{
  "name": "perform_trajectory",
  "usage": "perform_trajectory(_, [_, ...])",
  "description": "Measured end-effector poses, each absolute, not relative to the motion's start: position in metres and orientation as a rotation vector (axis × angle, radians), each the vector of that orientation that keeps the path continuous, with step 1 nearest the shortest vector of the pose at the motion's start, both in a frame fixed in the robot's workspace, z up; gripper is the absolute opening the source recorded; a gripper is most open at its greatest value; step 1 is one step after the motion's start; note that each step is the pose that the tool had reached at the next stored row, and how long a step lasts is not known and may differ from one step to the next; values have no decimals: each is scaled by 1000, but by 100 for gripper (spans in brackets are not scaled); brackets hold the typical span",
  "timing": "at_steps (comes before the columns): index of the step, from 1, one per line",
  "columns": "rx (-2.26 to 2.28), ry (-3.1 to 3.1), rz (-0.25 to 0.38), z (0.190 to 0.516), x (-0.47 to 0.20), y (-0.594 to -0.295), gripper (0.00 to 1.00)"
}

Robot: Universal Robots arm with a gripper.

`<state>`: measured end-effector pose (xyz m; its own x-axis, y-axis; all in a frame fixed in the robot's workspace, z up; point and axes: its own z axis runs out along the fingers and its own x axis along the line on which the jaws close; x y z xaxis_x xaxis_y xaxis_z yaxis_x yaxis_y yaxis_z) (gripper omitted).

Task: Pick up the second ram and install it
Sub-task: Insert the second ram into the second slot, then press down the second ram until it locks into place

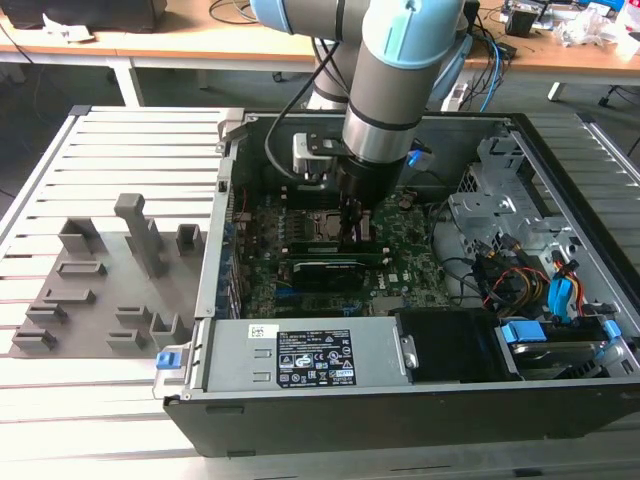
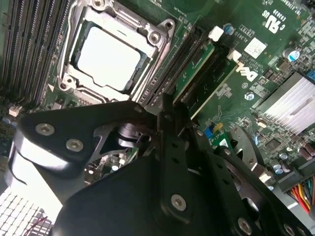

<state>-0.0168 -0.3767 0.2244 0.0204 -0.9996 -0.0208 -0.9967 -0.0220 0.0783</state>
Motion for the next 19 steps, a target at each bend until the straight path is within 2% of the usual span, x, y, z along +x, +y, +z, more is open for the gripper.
perform_trajectory(4, [2211, -2165, -103, 257, -17, -374, 21])
perform_trajectory(7, [2207, -2161, -93, 279, -17, -370, 11])
perform_trajectory(19, [2203, -2158, -100, 277, -2, -370, 11])
